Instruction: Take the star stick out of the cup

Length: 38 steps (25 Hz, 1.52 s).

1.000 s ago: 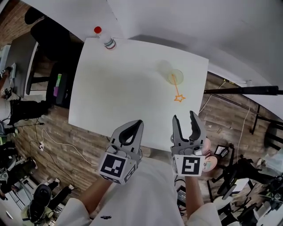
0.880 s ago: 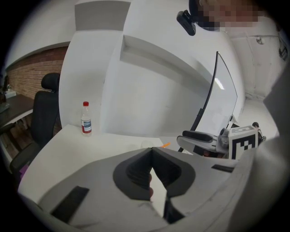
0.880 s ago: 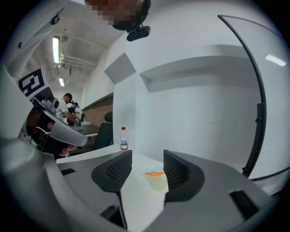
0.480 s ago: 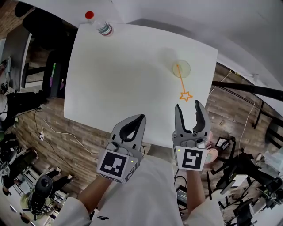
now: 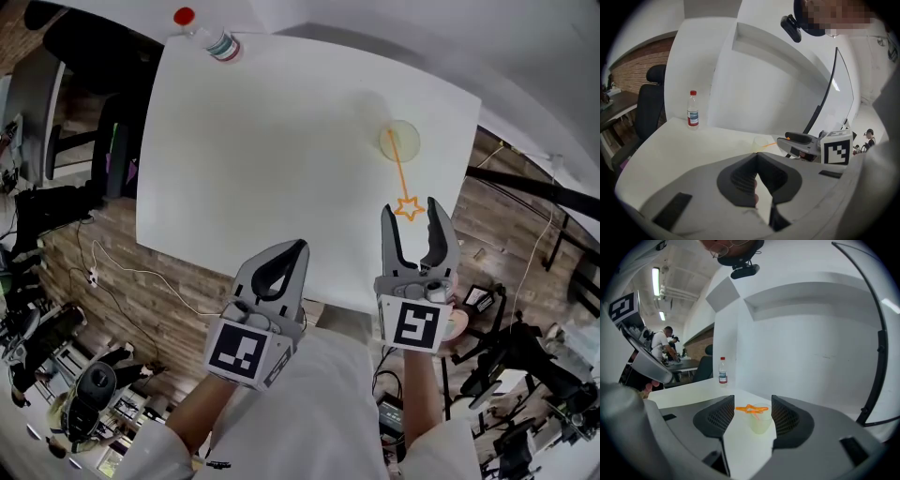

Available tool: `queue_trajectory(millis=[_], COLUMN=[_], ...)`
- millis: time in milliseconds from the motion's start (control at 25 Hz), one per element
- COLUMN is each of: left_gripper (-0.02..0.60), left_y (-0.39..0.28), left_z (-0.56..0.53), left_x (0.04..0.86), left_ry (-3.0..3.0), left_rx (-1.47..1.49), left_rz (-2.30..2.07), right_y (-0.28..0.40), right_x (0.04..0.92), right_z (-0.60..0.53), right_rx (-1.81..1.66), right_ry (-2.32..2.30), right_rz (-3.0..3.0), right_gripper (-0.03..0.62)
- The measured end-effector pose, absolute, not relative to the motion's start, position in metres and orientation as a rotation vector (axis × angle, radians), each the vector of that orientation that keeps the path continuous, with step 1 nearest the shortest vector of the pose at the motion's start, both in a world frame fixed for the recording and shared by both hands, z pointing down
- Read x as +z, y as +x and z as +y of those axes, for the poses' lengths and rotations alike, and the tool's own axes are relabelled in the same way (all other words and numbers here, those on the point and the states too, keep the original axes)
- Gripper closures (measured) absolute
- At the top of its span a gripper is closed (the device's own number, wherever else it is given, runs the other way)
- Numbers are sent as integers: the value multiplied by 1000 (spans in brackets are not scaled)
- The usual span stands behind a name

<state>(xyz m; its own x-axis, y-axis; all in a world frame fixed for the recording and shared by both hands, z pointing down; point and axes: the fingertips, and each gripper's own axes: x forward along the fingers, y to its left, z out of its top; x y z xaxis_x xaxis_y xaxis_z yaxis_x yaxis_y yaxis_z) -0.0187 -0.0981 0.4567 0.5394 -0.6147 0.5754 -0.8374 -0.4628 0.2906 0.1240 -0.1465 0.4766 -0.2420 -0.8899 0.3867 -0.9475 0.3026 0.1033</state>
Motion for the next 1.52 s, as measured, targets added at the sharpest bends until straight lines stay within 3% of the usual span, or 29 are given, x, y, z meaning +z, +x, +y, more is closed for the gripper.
queue_trajectory(millis=[520,1520], left_gripper=[586,586], left_y=[-16,-13], left_z=[-95,-76], left_x=[460,422], left_ry=[2221,2314], left_rx=[534,478], left_rz=[-1180,-1163], right_y=[120,115], right_x=[487,414], right_z=[-145,-123], right_rx=[191,16], right_ry=[1562,1641], right_rz=[-2202,-2299], right_gripper=[378,379])
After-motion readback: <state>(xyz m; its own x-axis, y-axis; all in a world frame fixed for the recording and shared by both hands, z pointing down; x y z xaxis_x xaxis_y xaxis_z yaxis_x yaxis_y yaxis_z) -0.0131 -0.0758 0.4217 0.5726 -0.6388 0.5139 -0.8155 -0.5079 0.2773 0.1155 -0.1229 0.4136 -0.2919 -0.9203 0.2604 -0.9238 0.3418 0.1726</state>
